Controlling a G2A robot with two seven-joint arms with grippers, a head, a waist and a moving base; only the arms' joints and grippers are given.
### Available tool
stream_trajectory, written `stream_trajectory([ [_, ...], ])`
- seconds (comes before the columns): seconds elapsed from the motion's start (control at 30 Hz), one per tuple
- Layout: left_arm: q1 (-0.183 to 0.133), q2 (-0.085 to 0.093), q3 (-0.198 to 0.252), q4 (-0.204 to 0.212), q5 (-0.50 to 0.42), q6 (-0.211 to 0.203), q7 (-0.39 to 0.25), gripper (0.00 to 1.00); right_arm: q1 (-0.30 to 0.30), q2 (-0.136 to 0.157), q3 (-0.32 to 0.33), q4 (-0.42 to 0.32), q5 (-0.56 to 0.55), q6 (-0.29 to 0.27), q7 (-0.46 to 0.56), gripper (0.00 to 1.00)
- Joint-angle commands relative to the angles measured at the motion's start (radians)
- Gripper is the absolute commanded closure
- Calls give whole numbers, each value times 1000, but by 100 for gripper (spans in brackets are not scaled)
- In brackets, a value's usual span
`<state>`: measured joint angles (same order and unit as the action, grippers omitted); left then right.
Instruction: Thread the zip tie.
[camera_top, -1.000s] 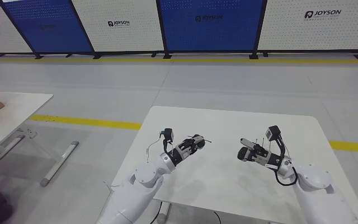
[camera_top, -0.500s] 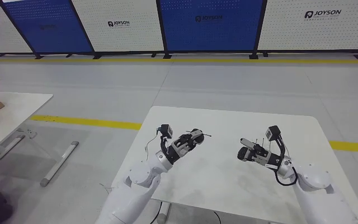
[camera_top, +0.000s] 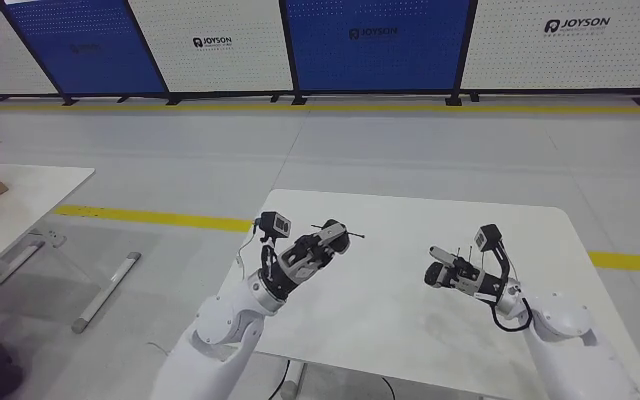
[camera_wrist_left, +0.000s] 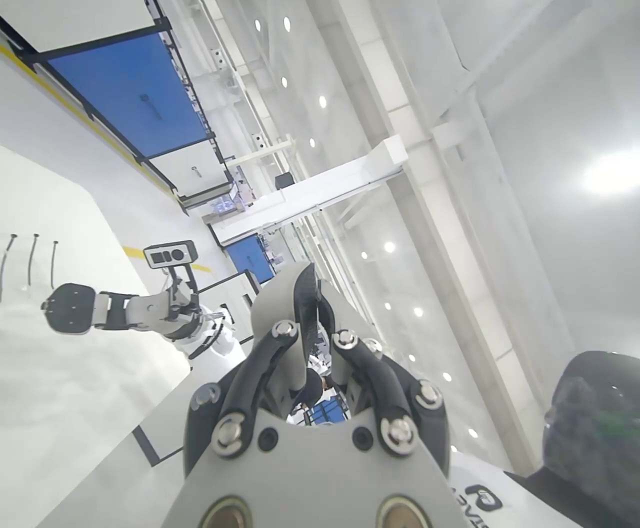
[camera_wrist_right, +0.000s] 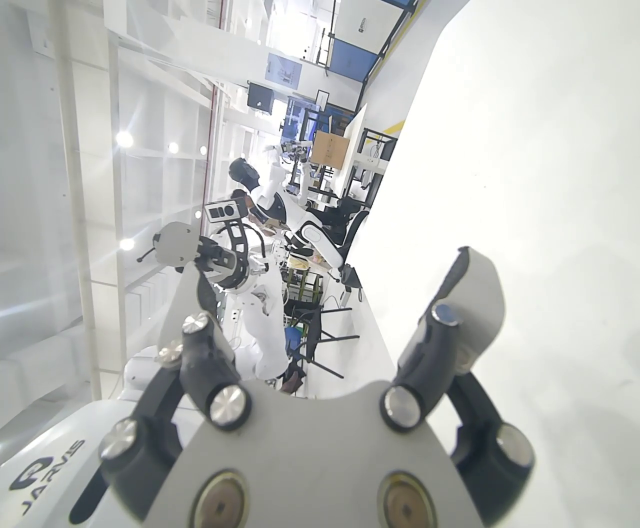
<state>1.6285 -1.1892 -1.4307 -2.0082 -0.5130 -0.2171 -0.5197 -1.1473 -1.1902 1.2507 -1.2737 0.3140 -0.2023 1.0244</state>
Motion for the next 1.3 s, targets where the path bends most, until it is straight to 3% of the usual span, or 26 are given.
stream_trajectory([
  [0.0, 8, 1, -6, -10, 5, 4, 9, 100, 0, 0, 0, 0, 0, 0, 0, 0],
  [0.5, 8, 1, -6, -12, 11, 6, 12, 100, 0, 0, 0, 0, 0, 0, 0, 0],
  [0.63, 11, 2, 5, -52, -10, -4, -13, 100, 0, 0, 0, 0, 0, 0, 0, 0],
  [0.87, 61, 9, -37, -121, -70, -24, -74, 100, 0, 0, 0, 0, 0, 0, 0, 0],
  [1.17, 65, 10, -41, -124, -64, -16, -76, 100, 0, 0, 0, 0, 0, 0, 0, 0],
  [1.27, 43, 11, -20, -94, -21, 24, -63, 100, 0, 0, 0, 0, 0, 0, 0, 0],
])
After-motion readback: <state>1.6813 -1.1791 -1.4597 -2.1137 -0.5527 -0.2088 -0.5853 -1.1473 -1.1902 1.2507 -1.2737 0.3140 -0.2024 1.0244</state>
